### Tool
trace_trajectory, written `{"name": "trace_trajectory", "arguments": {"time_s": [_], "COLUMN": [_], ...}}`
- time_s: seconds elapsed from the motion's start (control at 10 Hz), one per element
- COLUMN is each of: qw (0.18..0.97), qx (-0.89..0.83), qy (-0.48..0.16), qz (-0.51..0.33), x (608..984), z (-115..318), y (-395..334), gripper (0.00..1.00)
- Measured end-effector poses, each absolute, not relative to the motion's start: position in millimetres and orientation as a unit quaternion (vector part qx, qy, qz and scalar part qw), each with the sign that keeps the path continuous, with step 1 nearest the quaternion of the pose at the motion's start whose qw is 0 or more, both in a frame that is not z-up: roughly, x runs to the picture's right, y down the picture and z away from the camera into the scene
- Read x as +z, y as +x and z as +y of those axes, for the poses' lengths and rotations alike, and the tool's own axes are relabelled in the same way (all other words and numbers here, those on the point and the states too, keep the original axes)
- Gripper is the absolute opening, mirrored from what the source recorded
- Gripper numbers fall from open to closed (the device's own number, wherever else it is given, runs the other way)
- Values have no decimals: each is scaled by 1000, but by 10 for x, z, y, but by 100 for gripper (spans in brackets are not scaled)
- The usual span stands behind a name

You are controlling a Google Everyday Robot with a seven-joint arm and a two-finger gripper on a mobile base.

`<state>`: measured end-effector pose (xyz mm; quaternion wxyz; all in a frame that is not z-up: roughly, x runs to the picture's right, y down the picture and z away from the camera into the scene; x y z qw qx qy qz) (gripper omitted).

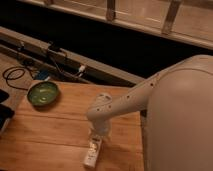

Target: Place the bottle in the ceramic bowl

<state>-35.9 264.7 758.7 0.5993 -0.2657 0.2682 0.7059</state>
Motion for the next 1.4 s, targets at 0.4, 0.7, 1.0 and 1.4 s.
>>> {"name": "trace_trajectory", "arguments": {"time_s": [0.4, 0.7, 1.0, 1.4], "qw": [605, 607, 612, 621], "qx": [684, 683, 695, 710], "qy": [-296, -290, -268, -243], "qz": [281, 283, 265, 225], "x": [7735, 7681, 7511, 7393], "z": [2982, 2951, 2740, 2277], "y": [-686, -699, -613, -485], "gripper": [54, 22, 0, 0]}}
